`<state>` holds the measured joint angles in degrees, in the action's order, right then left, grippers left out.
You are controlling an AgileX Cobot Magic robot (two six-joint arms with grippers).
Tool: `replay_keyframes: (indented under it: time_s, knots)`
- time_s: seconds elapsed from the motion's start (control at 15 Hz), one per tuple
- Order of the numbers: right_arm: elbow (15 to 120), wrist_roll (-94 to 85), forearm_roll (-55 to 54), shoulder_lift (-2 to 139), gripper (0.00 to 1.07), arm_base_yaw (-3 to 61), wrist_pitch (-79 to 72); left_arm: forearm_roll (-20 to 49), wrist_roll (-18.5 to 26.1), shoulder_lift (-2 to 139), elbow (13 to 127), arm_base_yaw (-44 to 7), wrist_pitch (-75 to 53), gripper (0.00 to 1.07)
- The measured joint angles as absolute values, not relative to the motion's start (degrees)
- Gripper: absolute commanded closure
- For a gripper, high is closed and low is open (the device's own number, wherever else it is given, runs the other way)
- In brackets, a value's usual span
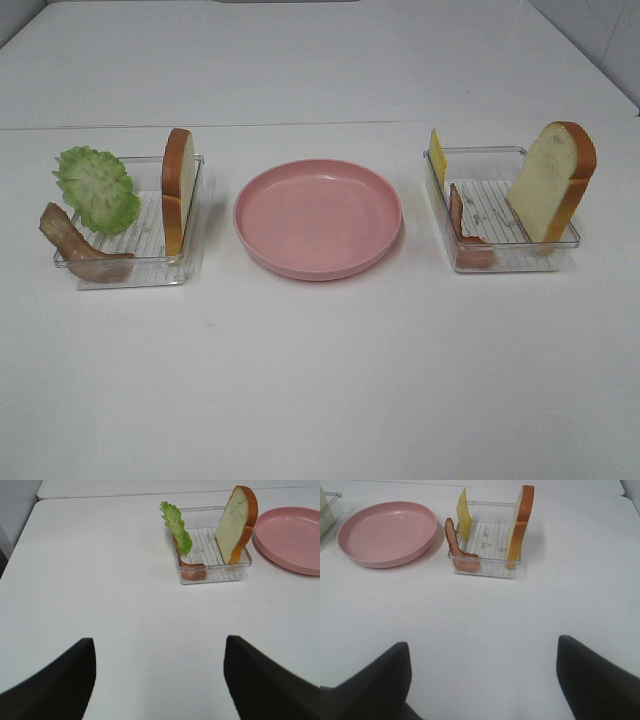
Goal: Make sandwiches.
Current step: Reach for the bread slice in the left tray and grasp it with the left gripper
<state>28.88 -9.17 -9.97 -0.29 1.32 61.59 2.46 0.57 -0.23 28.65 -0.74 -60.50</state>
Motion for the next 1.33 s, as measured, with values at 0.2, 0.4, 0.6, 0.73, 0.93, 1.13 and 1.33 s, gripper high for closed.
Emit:
replay_keyframes:
  time_s: [0.2, 0.4, 0.6, 0.73, 0.93, 1.13, 1.33]
  knots:
    - [28.9, -9.2, -10.0, -0.3, 0.31, 1.3, 61.6, 2.5, 0.6, -0.2, 28.6, -0.7, -60.5, 0.37]
    - [28.9, -9.2, -10.0, -0.3, 0.31, 1.3, 61.6, 2.5, 0.6, 0.0, 29.1, -0.7, -60.6, 0.37]
    - [28.9, -9.2, -10.0, -0.3, 0.31, 1.3, 61.6, 2.5, 0.3, 7.3, 34.8, -0.7, -59.7, 0.37]
    - [28.9, -9.2, -10.0, -0.3, 0.31, 1.3, 61.6, 3.5, 0.3, 15.7, 37.8, -0.7, -57.6, 0.37]
    - [28.9, -9.2, -10.0, -0.3, 0.31, 1.3, 61.6, 8.5, 0.3, 35.4, 44.5, -0.7, -57.0, 0.37]
    - [28.9, -9.2, -10.0, -0.3, 0.31, 1.3, 61.6, 12.3, 0.0, 53.1, 52.6, -0.7, -56.9, 0.37]
    - [28.9, -9.2, -10.0, -0.3, 0.31, 1.3, 61.6, 18.4, 0.0, 70.4, 64.2, -0.7, -57.5, 0.37]
